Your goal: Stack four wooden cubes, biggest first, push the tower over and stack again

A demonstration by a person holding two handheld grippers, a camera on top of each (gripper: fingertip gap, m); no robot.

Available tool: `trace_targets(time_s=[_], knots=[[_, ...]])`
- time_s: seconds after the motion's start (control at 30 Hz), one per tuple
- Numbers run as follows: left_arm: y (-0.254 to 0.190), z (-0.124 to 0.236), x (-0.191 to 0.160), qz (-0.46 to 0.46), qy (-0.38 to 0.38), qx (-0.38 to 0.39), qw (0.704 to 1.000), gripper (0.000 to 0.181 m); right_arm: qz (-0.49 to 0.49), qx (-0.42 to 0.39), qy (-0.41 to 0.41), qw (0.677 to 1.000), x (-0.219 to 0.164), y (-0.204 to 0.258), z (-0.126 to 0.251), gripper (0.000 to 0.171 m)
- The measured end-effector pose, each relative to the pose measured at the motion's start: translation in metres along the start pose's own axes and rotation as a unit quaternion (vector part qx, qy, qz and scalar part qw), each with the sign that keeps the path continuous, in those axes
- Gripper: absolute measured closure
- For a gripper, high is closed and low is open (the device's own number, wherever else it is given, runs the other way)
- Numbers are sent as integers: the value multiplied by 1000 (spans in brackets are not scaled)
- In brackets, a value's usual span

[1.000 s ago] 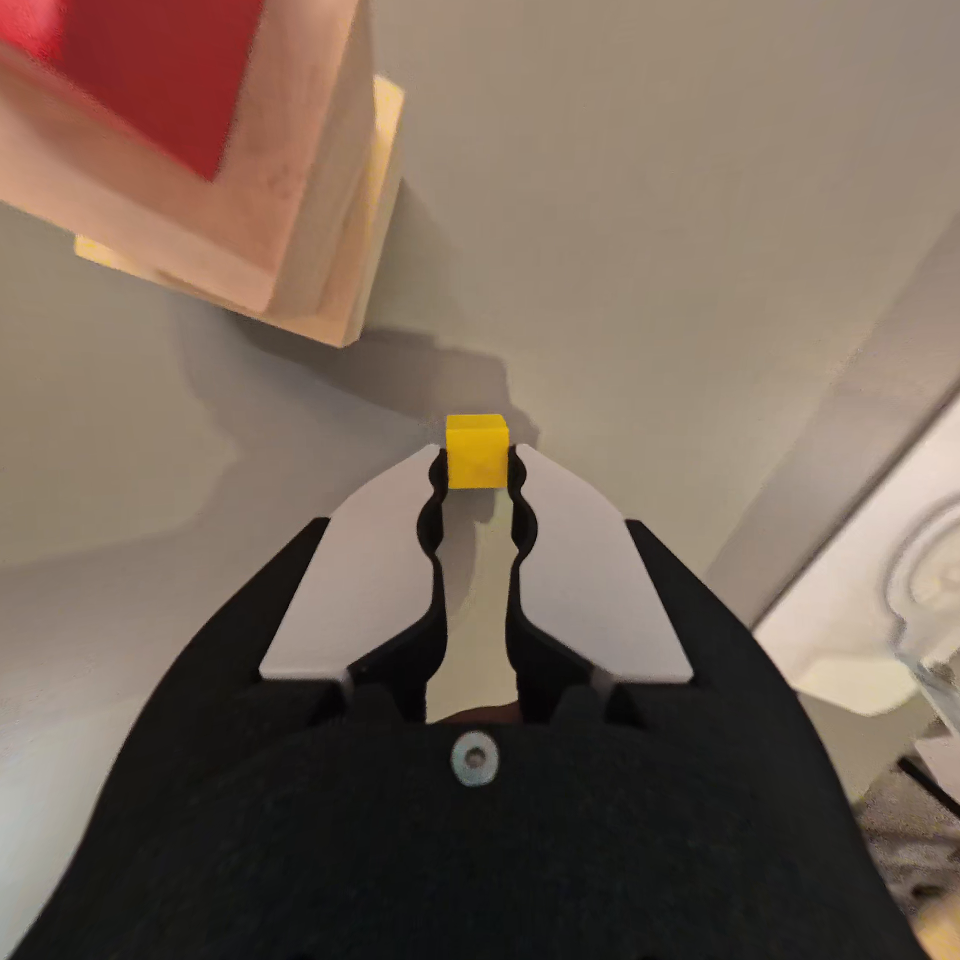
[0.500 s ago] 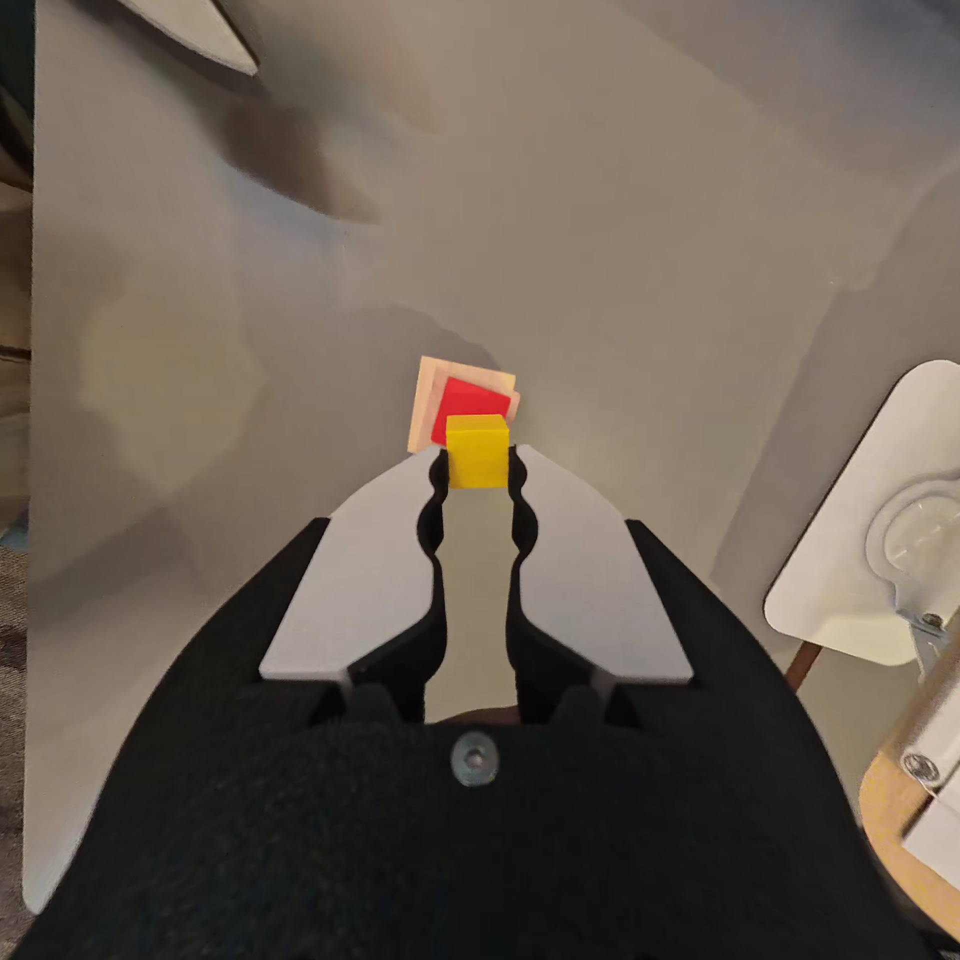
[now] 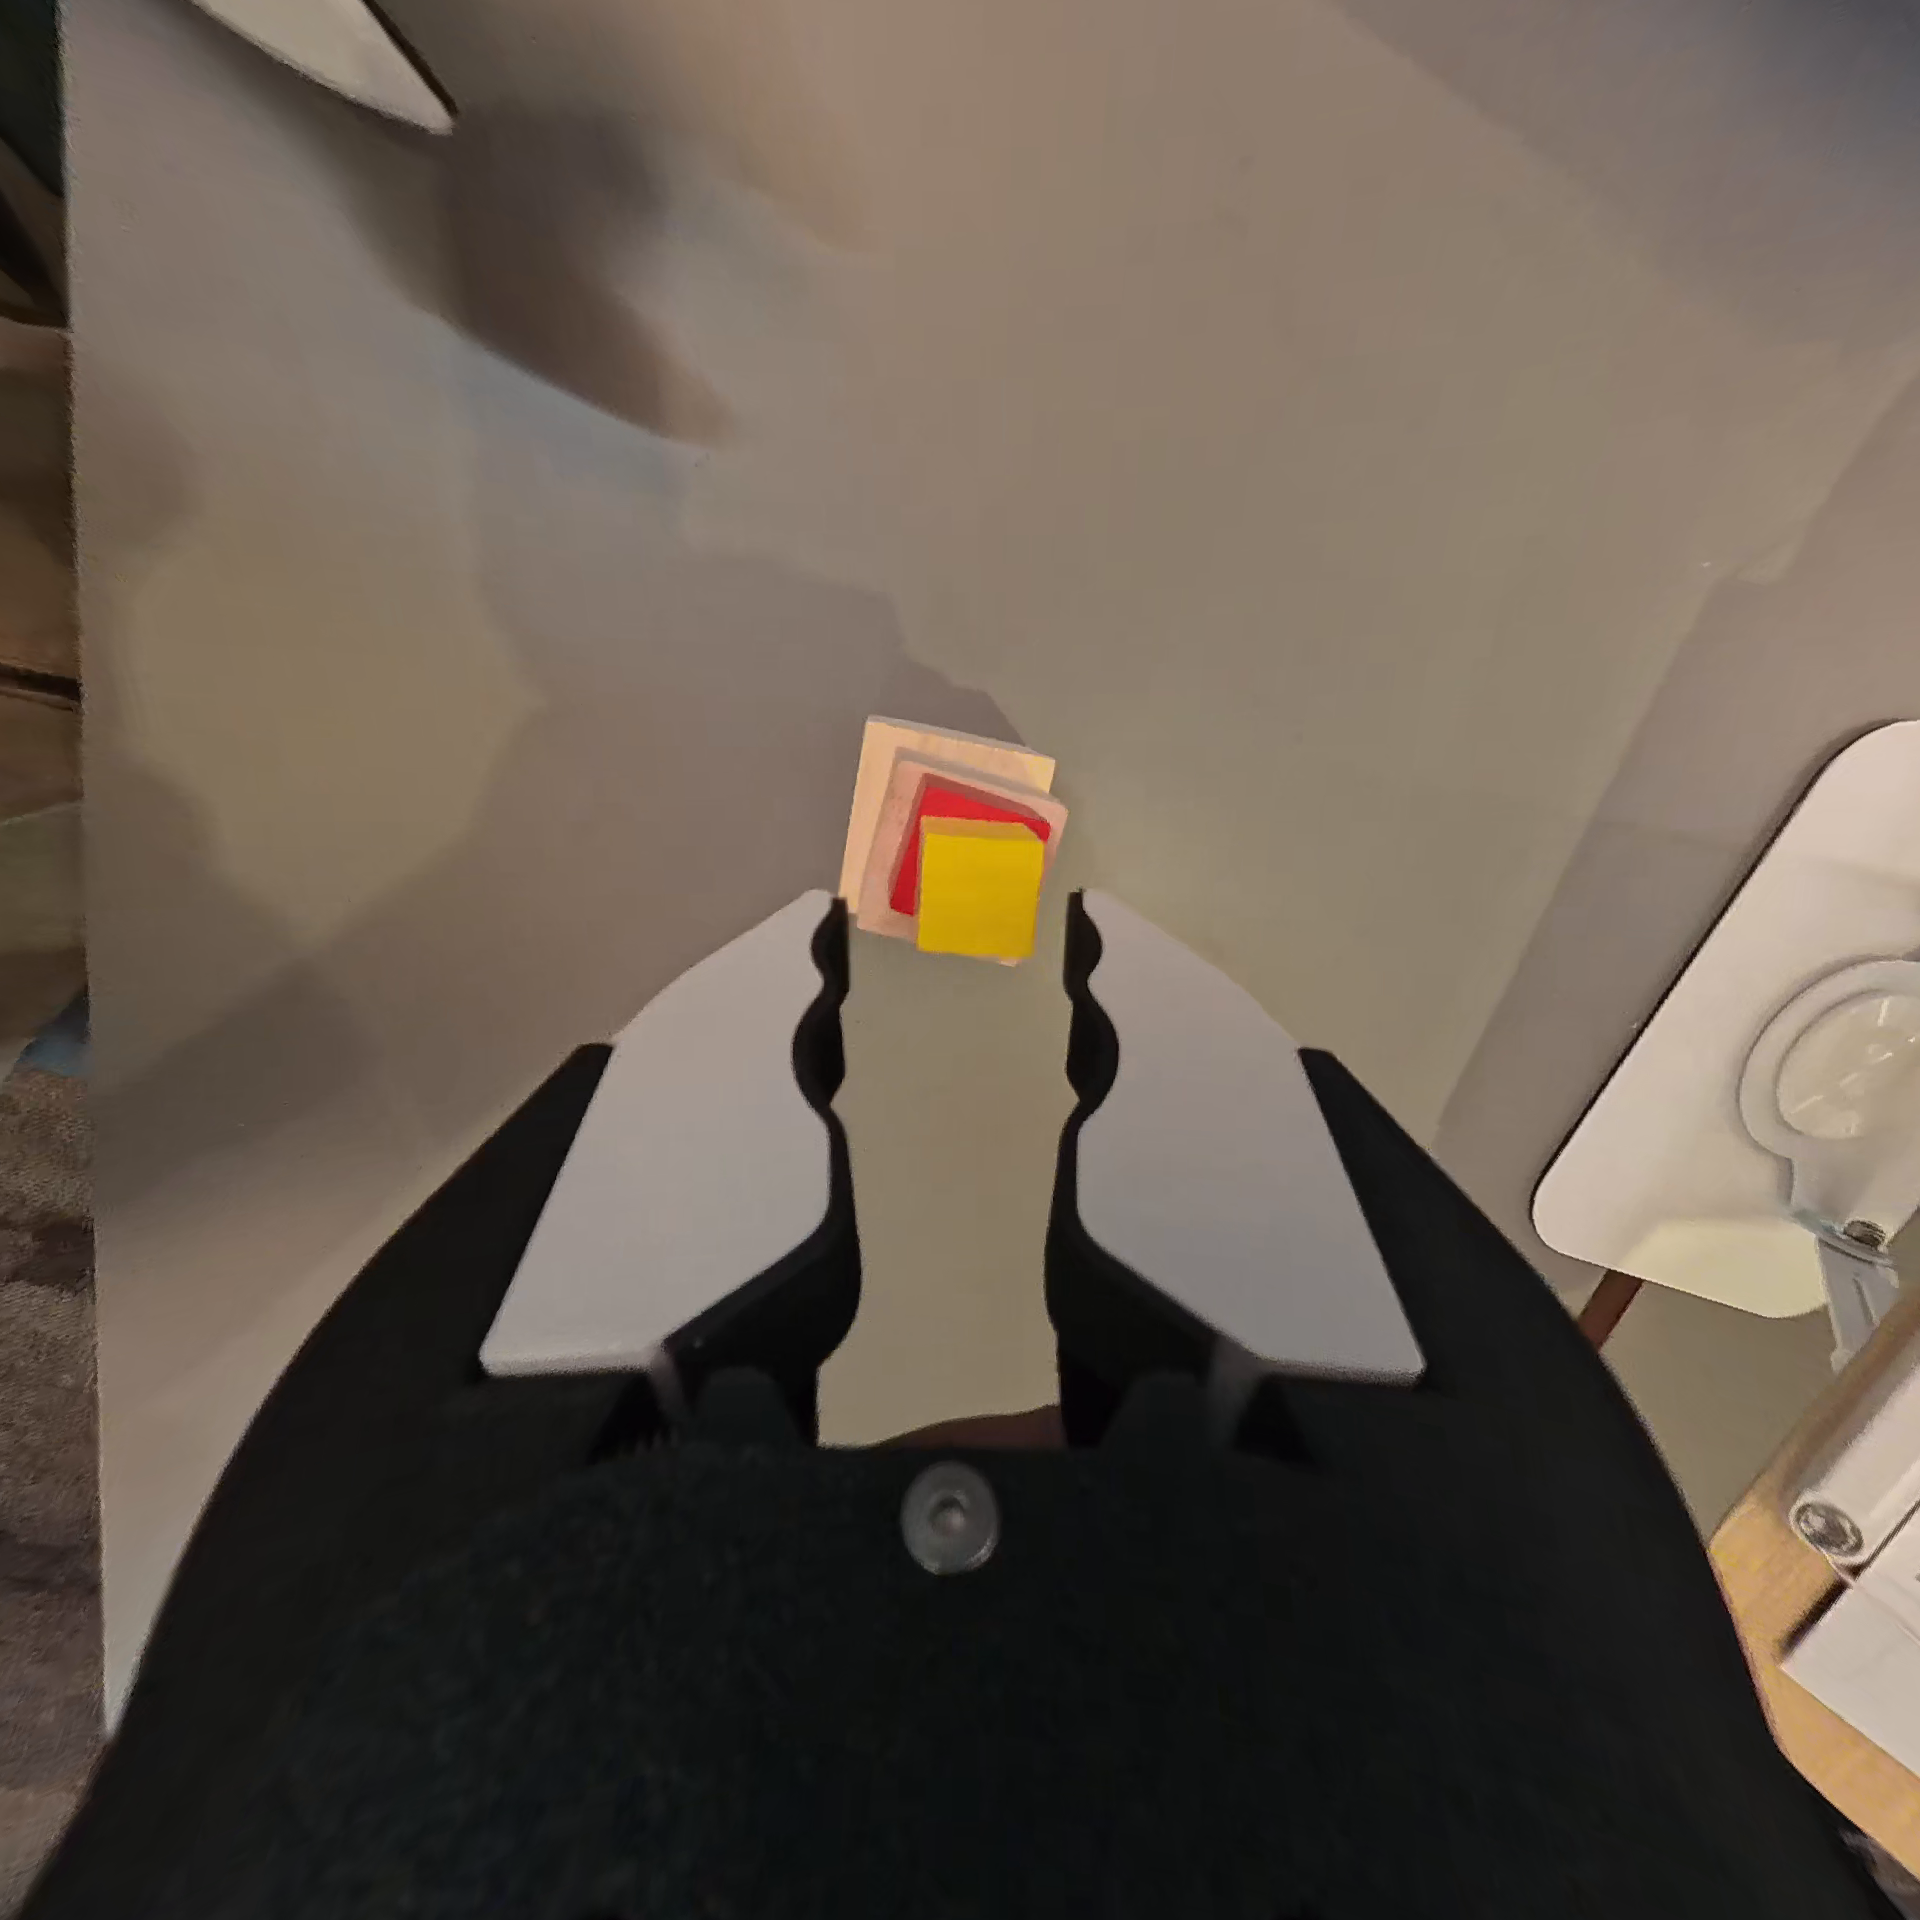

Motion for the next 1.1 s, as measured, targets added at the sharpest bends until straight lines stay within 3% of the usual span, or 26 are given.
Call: trace_targets(time_s=[0.17,0.27,0.37,0.47,0.57,0.63,0.7,0.8,0.87,1.1], knots=[[0,2,-1,-3,-6,3,1000,130,-4,-119,-93,989,0,14,52,133],[1,-1,0,8,-7,2,1000,130,-43,-219,-164,961,-10,38,55,132],[1,-3,3,14,-16,3,1000,129,-152,-324,-238,903,-30,59,37,132],[1,-6,8,25,-29,10,999,129,-221,-373,-333,837,-35,90,11,114],[0,-6,10,33,-40,19,998,130,-248,-404,-416,776,-36,118,-13,119],[-3,-5,8,31,-44,18,998,130,-251,-400,-454,755,-36,131,-30,126],[-5,-5,4,25,-40,18,999,130,-253,-370,-477,756,-32,141,-50,135],[-8,-5,-1,23,-37,13,999,131,-260,-326,-461,783,-32,150,-82,147],[-6,-3,1,23,-44,17,999,131,-258,-307,-445,801,-33,154,-97,170],[0,-4,-1,38,-36,17,998,132,-250,-284,-439,815,-37,153,-103,171]])
Point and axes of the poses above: each gripper's, where its closed fingertips meet, z back along the fingers, x out of its top, y = z × x across the jaws, the point moved 4 cm from there along z, back along the fingers, and after that the axes turned 14 degrees about x, right-handed, at the moved point
